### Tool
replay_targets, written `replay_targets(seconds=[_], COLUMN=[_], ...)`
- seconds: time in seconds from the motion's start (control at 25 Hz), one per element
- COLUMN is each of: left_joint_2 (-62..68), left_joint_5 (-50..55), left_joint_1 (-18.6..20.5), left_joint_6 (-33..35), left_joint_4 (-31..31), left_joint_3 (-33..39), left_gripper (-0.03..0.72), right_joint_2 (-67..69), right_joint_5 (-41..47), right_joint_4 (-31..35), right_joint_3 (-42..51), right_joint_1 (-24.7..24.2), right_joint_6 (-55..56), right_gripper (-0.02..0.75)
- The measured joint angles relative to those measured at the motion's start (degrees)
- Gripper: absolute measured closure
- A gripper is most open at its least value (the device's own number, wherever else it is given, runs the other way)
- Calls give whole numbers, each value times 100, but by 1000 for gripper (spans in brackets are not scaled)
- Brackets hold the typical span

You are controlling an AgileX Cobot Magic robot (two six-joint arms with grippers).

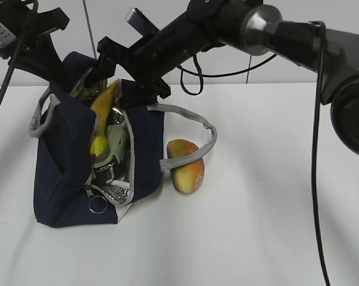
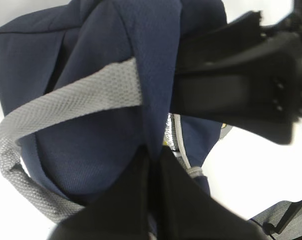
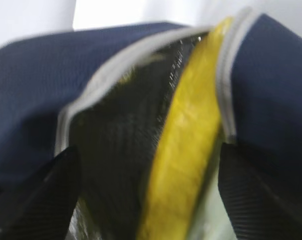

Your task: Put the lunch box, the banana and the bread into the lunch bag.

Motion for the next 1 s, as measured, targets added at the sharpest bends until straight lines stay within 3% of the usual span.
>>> replay_targets(seconds=[0.2,0.44,0.64,0.84,1.0], left_joint_2=[0,0,0,0,0], left_joint_5=[0,0,0,0,0], left_joint_1=[0,0,0,0,0], left_joint_6=[0,0,0,0,0], left_joint_4=[0,0,0,5,11], left_joint_3=[0,0,0,0,0], left_gripper=[687,687,687,687,687], right_joint_2=[-97,-514,-1155,-1921,-2576], right_joint_5=[995,1134,1181,1194,1205], right_joint_4=[-870,-1508,-2431,-3350,-3973], right_joint_3=[-513,-793,-741,100,1450], right_joint_1=[-26,-26,-26,-26,-26], right_joint_6=[-22,14,14,21,21], right_gripper=[124,165,190,206,208])
